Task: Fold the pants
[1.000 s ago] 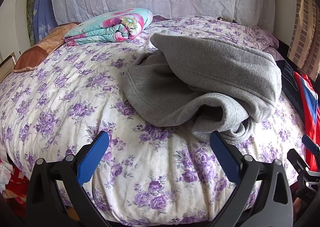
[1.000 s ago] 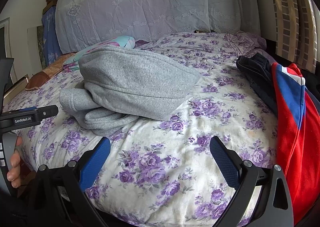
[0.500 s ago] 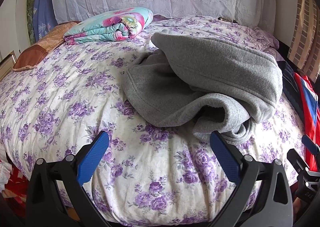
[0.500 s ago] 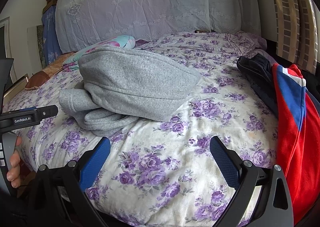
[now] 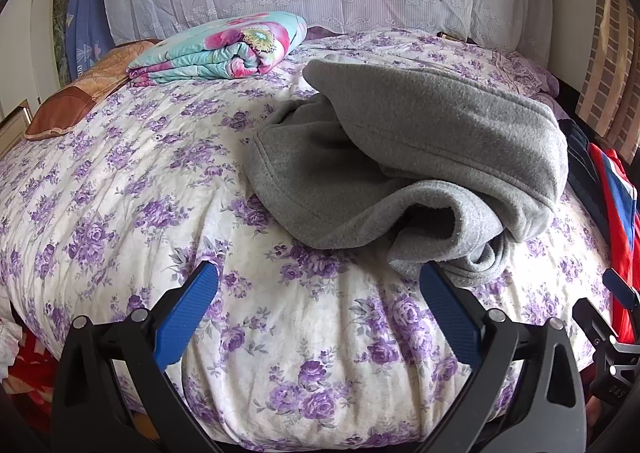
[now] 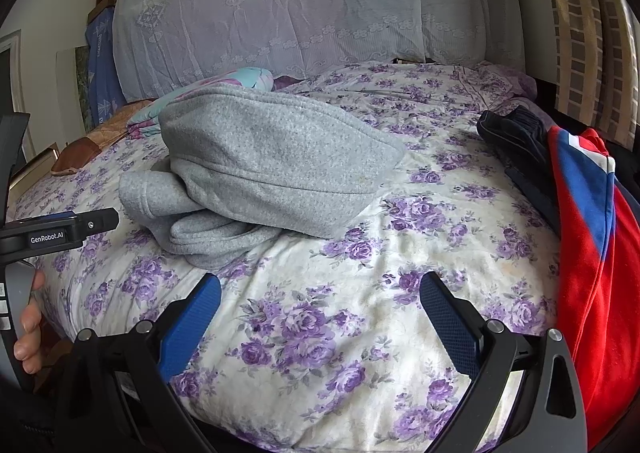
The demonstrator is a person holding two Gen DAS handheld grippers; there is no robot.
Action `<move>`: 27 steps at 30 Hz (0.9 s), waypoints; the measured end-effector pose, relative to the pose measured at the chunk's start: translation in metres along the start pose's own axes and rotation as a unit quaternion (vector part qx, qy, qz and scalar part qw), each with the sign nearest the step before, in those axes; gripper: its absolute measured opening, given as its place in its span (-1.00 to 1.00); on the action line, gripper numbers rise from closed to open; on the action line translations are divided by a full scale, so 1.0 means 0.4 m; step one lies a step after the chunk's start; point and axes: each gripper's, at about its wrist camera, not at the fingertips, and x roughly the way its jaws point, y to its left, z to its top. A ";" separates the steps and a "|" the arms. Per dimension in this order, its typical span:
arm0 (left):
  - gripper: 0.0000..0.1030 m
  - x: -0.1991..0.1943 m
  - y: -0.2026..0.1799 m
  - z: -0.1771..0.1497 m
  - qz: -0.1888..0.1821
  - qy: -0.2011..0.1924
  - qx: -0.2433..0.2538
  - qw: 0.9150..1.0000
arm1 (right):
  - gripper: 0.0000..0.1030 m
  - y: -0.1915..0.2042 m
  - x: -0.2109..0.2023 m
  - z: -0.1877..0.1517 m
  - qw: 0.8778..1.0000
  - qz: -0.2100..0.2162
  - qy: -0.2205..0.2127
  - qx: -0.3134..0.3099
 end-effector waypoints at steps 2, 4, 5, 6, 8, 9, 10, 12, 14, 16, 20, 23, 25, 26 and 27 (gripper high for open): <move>0.91 0.002 0.001 -0.002 -0.001 0.001 -0.001 1.000 | 0.93 0.005 0.001 -0.001 1.000 0.003 0.001 -0.003; 0.91 0.004 0.006 -0.004 -0.001 0.001 -0.003 1.000 | 0.93 0.011 0.001 -0.002 1.000 0.004 0.001 -0.008; 0.91 0.004 0.007 -0.004 -0.001 0.001 -0.003 1.000 | 0.93 0.017 0.002 0.001 1.000 0.005 0.001 -0.012; 0.91 0.004 0.010 -0.003 0.000 0.001 -0.003 1.000 | 0.93 0.026 0.001 0.007 1.000 0.007 0.000 -0.021; 0.91 0.009 0.030 0.006 -0.013 0.010 -0.005 1.000 | 0.93 0.058 -0.012 0.042 0.998 0.013 -0.009 -0.057; 0.91 0.015 0.049 0.014 -0.025 0.018 -0.011 0.999 | 0.93 0.076 -0.023 0.074 0.997 0.028 -0.015 -0.075; 0.91 0.024 0.075 0.023 -0.038 0.027 -0.023 0.999 | 0.93 0.096 -0.037 0.114 0.994 0.050 -0.024 -0.091; 0.91 0.052 0.147 0.047 -0.052 0.042 -0.062 0.996 | 0.93 0.145 -0.062 0.209 0.988 0.089 -0.040 -0.123; 0.91 0.082 0.222 0.072 -0.064 0.055 -0.104 0.991 | 0.93 0.217 -0.072 0.308 0.979 0.111 -0.054 -0.165; 0.91 0.112 0.280 0.097 -0.082 0.064 -0.139 0.985 | 0.93 0.314 -0.046 0.394 0.968 0.120 -0.051 -0.215; 0.91 0.175 0.291 0.146 -0.098 0.077 -0.145 0.982 | 0.93 0.504 0.140 0.510 0.954 0.105 0.023 -0.280; 0.91 0.236 0.275 0.171 -0.095 0.095 -0.137 0.981 | 0.93 0.591 0.326 0.535 0.946 0.053 0.089 -0.306; 0.91 0.274 0.266 0.183 -0.074 0.102 -0.128 0.984 | 0.78 0.601 0.448 0.531 0.937 0.023 0.149 -0.315; 0.91 0.287 0.262 0.188 -0.073 0.104 -0.127 0.984 | 0.29 0.586 0.493 0.529 0.933 0.008 0.172 -0.314; 0.91 0.298 0.260 0.194 -0.077 0.107 -0.126 0.983 | 0.00 0.568 0.526 0.526 0.930 0.000 0.198 -0.311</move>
